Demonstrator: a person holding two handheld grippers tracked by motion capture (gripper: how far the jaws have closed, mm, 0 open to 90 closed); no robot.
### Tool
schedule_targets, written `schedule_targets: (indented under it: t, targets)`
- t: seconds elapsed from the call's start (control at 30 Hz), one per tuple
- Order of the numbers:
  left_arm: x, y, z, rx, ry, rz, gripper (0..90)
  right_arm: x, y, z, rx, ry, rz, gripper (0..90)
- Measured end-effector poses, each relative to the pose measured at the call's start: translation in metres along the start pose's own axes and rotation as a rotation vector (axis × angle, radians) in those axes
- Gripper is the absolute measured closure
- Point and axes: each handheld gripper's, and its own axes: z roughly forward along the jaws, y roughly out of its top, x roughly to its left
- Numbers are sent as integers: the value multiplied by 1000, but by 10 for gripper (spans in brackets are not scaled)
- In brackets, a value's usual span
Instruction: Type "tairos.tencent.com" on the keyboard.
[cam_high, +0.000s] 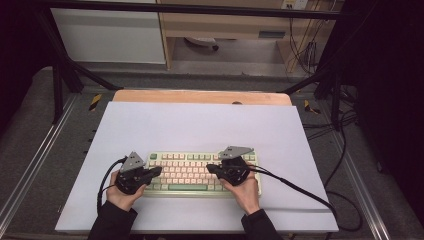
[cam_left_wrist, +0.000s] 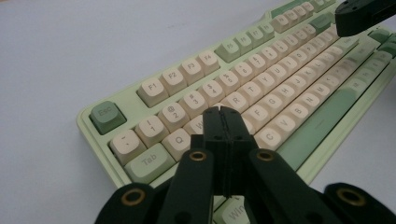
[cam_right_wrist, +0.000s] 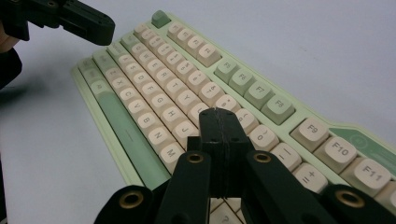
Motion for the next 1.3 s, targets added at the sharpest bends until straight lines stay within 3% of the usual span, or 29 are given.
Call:
schedule_targets:
  t: [0.57,1.3]
  targets:
    - [-9,5,8,3,-2,11,900,-5,-10,-11,-4,-5,2,900]
    - [-20,21,46,51,18,23,900,-4,-16,-16,1,1,-4,900]
